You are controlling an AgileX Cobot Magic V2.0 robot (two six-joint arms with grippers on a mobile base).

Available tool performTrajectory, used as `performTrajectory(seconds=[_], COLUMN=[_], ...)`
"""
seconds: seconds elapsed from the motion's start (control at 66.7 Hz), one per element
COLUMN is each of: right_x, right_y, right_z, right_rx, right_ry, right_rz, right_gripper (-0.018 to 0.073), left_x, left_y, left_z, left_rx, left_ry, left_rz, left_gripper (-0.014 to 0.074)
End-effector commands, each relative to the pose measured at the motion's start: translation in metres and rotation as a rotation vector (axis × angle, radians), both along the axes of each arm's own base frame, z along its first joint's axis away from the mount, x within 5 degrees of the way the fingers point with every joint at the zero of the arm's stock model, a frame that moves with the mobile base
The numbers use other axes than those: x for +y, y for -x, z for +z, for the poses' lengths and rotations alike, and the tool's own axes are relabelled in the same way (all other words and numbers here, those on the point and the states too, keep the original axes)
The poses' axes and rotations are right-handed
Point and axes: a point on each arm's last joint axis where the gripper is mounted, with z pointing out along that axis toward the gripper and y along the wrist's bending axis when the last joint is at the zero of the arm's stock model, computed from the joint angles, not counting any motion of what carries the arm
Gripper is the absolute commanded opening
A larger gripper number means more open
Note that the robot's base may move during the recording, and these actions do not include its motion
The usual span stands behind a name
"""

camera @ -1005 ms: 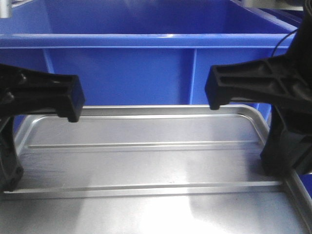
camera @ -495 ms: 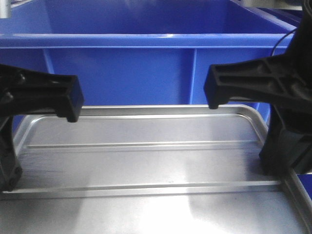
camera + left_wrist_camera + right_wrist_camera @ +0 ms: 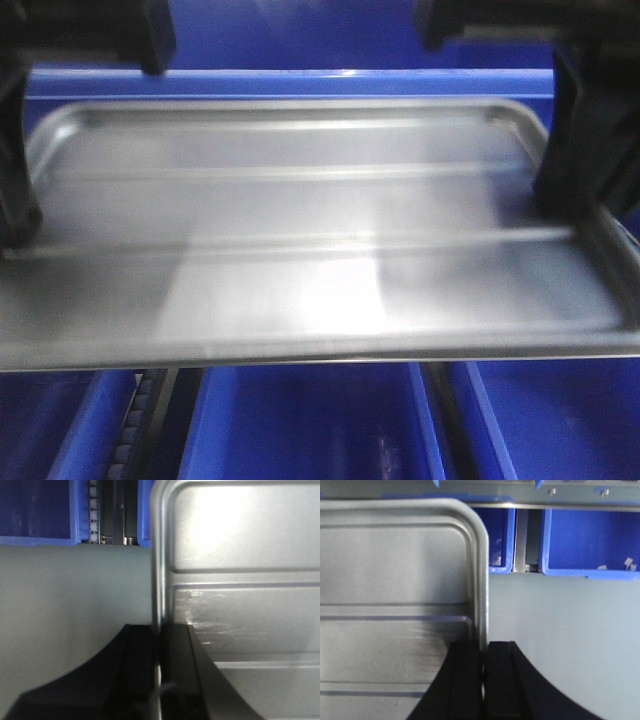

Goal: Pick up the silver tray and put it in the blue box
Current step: 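Raise the tray with both grippers and move it over the blue bin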

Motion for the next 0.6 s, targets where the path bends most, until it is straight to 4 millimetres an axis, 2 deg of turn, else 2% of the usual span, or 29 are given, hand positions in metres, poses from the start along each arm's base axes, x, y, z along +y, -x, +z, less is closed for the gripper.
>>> performTrajectory(seconds=[0.0,0.15,0.315,0.585], right_x=[0.01,0.011,0.007,0.012], right_y=[-0.004,-0.009,-0.024,-0.067], right_z=[0.037,0.062,0.086,0.116], right_rx=[-0.131,-0.191,-0.261,-0.321], right_ry=[-0.153,-0.197,-0.231,-0.245], right_rz=[0.095,0.108,0.125,0.146], right_gripper=[0.006,0.006,0.006,0.006], left_x=[-0.01,-0.006,0.005,0.019], left_y=[-0.004,-0.016,-0.04,-0.088], left_z=[0.04,0.068,0.094,0.113], left_rx=[-0.114,-0.177,-0.246,-0.281], left_ry=[0.17,0.212,0.263,0.343], left_rz=[-0.097,-0.12,-0.162,-0.189], left_gripper=[-0.0008,-0.0008,-0.0008,-0.0008])
